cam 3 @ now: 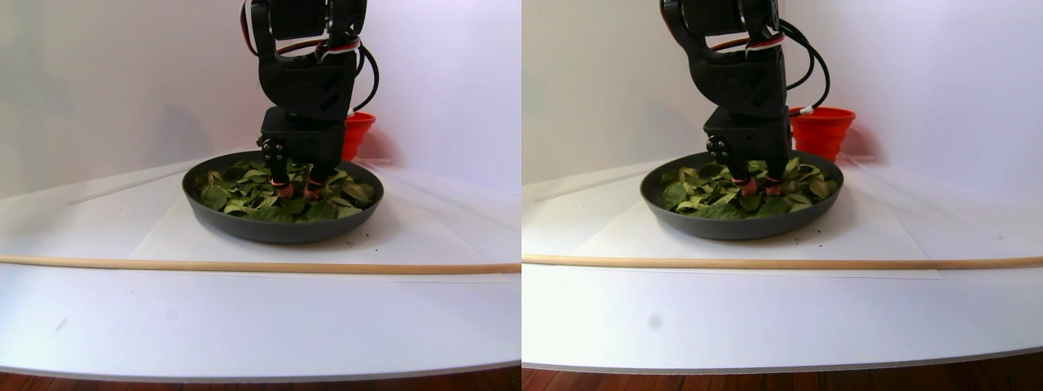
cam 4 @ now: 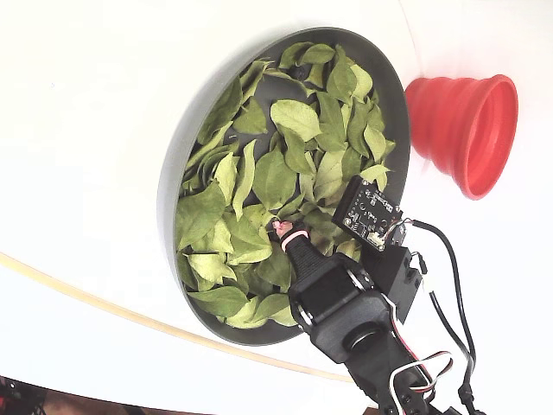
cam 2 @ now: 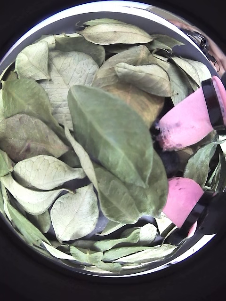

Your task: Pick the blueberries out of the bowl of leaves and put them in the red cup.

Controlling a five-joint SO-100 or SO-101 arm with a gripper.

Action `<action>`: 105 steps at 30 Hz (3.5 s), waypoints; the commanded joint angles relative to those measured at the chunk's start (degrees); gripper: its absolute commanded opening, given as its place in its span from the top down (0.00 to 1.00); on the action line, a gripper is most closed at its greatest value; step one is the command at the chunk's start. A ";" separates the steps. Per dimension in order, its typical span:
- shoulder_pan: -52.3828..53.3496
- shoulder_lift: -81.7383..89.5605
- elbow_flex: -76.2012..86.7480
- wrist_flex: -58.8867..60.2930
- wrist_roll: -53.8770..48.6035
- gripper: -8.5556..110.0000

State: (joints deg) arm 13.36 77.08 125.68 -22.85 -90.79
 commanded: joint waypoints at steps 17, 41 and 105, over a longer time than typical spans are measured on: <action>0.62 10.28 0.18 5.19 -1.32 0.85; 2.29 20.65 -1.41 14.15 -2.37 0.85; 9.23 15.56 -32.34 18.72 -5.89 0.85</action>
State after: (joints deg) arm 20.74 91.32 98.35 -3.69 -96.42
